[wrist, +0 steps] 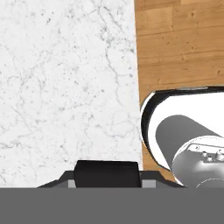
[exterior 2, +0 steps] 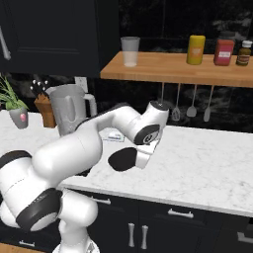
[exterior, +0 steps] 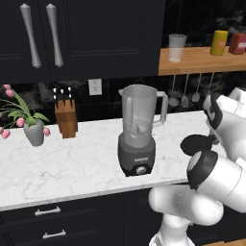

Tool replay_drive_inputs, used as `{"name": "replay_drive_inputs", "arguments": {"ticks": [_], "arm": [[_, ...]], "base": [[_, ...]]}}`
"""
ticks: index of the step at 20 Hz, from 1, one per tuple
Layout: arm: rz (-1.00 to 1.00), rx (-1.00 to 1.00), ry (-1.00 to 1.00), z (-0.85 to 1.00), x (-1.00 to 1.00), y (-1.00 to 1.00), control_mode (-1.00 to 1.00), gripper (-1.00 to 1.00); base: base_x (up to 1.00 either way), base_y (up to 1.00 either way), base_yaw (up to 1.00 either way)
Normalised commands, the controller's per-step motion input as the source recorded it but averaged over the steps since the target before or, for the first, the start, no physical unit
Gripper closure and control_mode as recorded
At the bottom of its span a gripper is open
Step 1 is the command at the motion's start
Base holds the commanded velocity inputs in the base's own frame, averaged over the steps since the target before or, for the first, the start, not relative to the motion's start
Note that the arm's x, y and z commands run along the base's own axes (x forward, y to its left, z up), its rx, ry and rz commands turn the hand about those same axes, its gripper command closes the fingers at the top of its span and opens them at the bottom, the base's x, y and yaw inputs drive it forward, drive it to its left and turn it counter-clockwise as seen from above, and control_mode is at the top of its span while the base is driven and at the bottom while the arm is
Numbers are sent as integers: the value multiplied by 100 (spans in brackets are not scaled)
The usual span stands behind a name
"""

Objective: Close the lid blender by securely placing the lid on top.

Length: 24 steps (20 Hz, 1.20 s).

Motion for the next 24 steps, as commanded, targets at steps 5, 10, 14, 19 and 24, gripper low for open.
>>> {"name": "replay_drive_inputs", "arguments": {"ticks": [5,10,14,19,24], "arm": [[-21,0,0,82,-15,0,-100,100],[-15,0,0,76,-15,1,-100,100],[-10,0,0,69,-14,15,-100,100],[-7,1,0,62,-14,23,-100,100],[-4,4,0,56,-15,18,-100,100]], "base": [[0,0,0],[0,0,0],[0,0,0],[0,0,0],[0,0,0]]}}
